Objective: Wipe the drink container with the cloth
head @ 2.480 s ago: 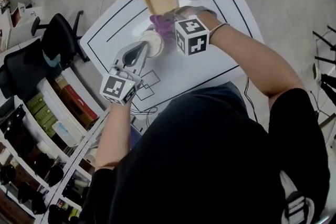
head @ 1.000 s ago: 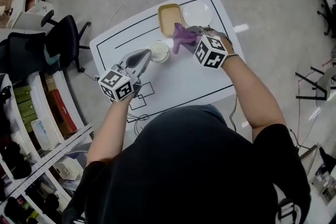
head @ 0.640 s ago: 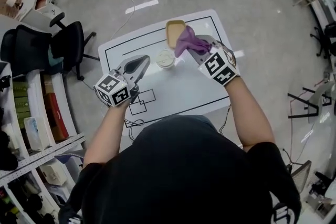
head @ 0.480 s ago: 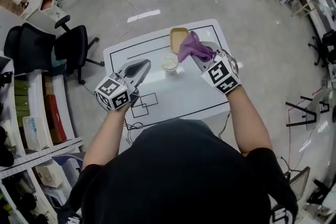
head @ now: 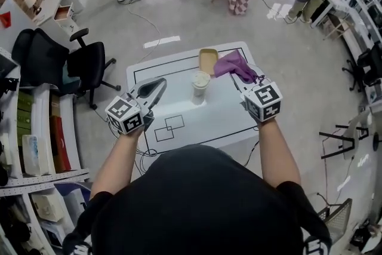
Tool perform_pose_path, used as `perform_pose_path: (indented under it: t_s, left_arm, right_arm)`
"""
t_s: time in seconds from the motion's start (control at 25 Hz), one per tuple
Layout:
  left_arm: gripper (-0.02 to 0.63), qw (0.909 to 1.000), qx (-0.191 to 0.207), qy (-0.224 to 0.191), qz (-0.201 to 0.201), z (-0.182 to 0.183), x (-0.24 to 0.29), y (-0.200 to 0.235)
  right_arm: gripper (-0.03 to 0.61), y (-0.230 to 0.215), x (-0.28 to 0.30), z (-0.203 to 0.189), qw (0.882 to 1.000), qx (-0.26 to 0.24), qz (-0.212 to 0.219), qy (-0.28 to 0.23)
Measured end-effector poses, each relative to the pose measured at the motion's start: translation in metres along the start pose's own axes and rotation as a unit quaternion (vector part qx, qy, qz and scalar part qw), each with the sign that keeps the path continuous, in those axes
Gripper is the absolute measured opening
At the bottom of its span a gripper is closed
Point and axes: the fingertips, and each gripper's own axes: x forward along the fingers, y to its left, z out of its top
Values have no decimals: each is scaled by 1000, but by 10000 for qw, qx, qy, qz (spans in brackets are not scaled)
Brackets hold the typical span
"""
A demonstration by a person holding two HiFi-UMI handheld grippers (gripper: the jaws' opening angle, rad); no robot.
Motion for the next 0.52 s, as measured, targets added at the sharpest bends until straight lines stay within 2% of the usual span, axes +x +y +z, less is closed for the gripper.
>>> perform_pose_path:
  t_s: [0.2,0.52]
  left_arm:
    - [23,9999,-82,120,65,-14,-42,2]
    - [23,9990,-317,193,250,-36,-96,16]
  right_arm:
    - [74,13,-16,-22,9972,718,-201,65]
    - [74,46,-25,-40,9934,1089,-284,208]
